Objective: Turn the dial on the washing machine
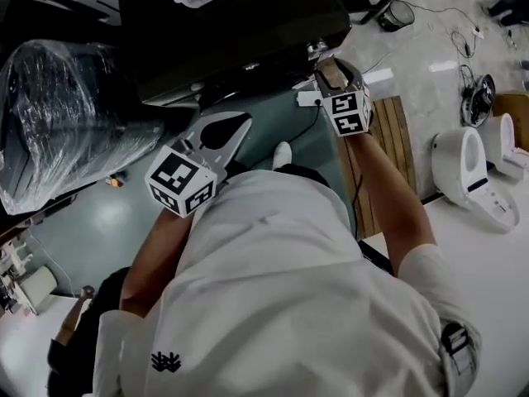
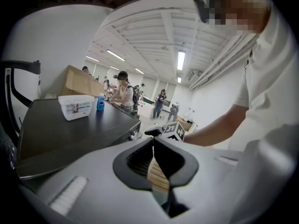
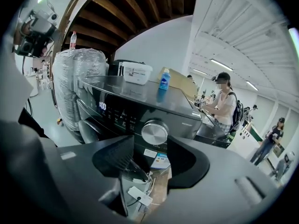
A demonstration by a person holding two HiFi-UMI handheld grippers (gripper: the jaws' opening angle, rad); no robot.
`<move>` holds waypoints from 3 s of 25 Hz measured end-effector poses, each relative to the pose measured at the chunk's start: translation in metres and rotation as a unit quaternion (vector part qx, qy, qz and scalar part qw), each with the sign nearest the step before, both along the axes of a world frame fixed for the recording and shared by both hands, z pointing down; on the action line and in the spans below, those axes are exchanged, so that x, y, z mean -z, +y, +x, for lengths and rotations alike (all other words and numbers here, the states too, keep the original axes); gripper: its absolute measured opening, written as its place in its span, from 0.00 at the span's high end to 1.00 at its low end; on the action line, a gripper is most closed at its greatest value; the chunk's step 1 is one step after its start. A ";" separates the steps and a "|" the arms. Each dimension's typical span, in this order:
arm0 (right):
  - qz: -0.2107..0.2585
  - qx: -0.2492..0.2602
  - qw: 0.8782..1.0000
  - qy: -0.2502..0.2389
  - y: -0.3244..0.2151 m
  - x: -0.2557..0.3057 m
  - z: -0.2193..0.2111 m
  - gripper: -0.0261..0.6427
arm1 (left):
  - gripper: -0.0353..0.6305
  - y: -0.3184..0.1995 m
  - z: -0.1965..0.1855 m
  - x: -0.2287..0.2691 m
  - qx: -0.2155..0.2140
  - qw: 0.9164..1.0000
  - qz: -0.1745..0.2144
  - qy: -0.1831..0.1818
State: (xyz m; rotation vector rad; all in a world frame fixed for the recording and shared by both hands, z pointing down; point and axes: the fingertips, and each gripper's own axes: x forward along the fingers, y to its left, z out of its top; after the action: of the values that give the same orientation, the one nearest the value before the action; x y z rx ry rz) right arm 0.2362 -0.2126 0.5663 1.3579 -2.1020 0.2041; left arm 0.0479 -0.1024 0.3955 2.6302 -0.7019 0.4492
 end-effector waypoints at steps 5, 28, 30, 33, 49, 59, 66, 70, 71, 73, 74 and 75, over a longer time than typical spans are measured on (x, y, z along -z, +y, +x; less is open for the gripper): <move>0.008 0.010 1.000 0.027 -0.026 -0.002 -0.004 0.61 | 0.86 0.010 -0.013 -0.001 0.027 1.000 -0.004 -0.013; -0.041 -0.051 0.990 -0.125 -0.053 -0.019 -0.003 0.59 | 0.86 0.024 -0.033 -0.004 0.054 0.998 -0.025 -0.031; -0.050 -0.065 0.982 -0.168 -0.053 -0.019 -0.001 0.59 | 0.86 0.022 -0.032 -0.004 0.052 0.998 -0.025 -0.031; -0.051 -0.066 0.980 -0.179 -0.052 -0.019 -0.002 0.59 | 0.86 0.020 -0.030 -0.004 0.050 0.998 -0.022 -0.031; 0.009 0.020 0.999 0.028 -0.042 -0.015 -0.007 0.56 | 0.86 0.021 -0.016 0.002 0.034 0.999 -0.014 -0.032; 0.008 -0.009 0.999 0.038 -0.053 -0.023 -0.009 0.57 | 0.86 0.024 -0.023 0.004 0.044 0.998 -0.010 -0.036; -0.031 -0.050 0.996 -0.069 -0.055 -0.016 -0.005 0.57 | 0.86 0.028 -0.032 0.002 0.053 0.998 -0.014 -0.038; -0.049 -0.076 0.985 -0.148 -0.055 -0.017 -0.001 0.57 | 0.86 0.029 -0.030 0.002 0.049 0.998 -0.014 -0.037; -0.052 -0.081 0.982 -0.165 -0.055 -0.017 -0.001 0.57 | 0.86 0.030 -0.030 0.002 0.048 0.998 -0.013 -0.037; -0.051 -0.081 0.982 -0.164 -0.054 -0.018 0.000 0.57 | 0.86 0.030 -0.029 0.001 0.046 0.998 -0.014 -0.038; -0.049 -0.078 0.984 -0.154 -0.053 -0.018 -0.001 0.57 | 0.86 0.030 -0.029 0.000 0.045 0.998 -0.014 -0.038; -0.047 -0.074 0.986 -0.144 -0.053 -0.018 -0.001 0.57 | 0.86 0.030 -0.028 0.000 0.043 0.998 -0.014 -0.039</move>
State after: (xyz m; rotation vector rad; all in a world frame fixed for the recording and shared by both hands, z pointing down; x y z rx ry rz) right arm 0.2349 -0.2656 0.5839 1.5023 -2.1900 0.5867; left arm 0.0198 -0.0723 0.3952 2.5566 -0.8251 0.5346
